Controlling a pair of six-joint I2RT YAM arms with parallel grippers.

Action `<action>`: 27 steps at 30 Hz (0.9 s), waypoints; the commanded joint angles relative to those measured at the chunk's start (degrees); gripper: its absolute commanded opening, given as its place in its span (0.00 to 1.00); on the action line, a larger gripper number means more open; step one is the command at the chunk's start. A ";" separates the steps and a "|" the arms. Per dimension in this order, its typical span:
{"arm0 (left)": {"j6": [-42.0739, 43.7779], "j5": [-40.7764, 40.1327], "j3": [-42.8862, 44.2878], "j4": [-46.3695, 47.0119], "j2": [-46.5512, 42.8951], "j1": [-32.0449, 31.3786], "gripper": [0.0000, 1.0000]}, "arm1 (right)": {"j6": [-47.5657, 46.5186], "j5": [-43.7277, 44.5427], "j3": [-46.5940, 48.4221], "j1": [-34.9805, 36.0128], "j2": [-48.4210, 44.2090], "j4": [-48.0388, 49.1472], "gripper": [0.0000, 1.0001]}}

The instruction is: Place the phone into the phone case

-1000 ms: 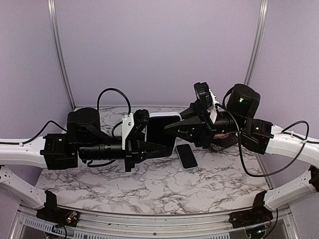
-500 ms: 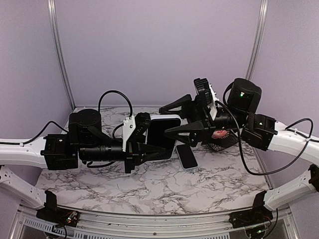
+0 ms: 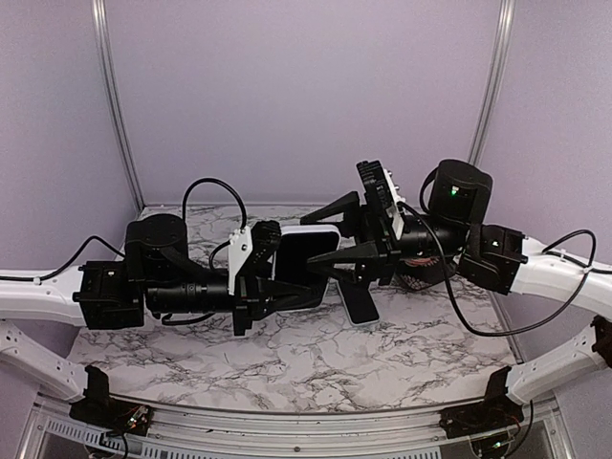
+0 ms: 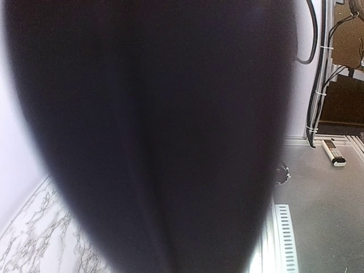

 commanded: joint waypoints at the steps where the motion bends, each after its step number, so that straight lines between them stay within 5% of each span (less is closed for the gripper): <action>1: -0.62 -1.07 0.11 3.01 -3.02 -0.26 0.00 | 0.70 1.65 -3.12 0.12 -1.71 0.39 0.63; 4: -0.49 -0.68 0.19 3.01 -3.03 -0.25 0.00 | 1.85 0.19 -4.02 0.05 -1.45 1.60 0.39; 6: -0.48 -0.62 0.19 3.01 -2.82 -0.28 0.00 | 1.97 -1.25 -4.19 0.06 -1.13 2.08 0.05; 7: -0.56 -0.48 0.11 3.01 -2.75 -0.31 0.00 | 2.01 -1.55 -4.24 0.11 -1.17 2.11 0.00; 13: -1.29 -0.10 -0.18 2.95 -2.88 -0.33 0.03 | 3.45 -0.16 -6.31 -0.24 -2.81 5.03 0.00; 15: -1.17 0.00 -0.81 2.70 -3.55 -0.32 0.49 | 3.49 0.09 -6.35 -0.68 -2.94 4.69 0.00; 16: -0.97 -0.67 -1.27 2.55 -4.27 -0.33 0.61 | 3.34 0.11 -6.27 -0.87 -2.92 4.17 0.00; 19: -0.30 -3.66 -2.61 2.49 -7.35 -0.33 0.75 | 2.62 -1.23 -6.29 -0.93 -2.75 3.18 0.00; 24: -0.31 -4.07 -0.90 2.49 -7.69 -0.27 0.73 | 2.18 -3.92 -6.99 -0.93 -2.45 3.16 0.00; 27: -1.35 -3.03 0.93 2.42 -5.41 -0.29 0.41 | 2.22 -4.81 -7.08 -0.85 -2.14 3.28 0.00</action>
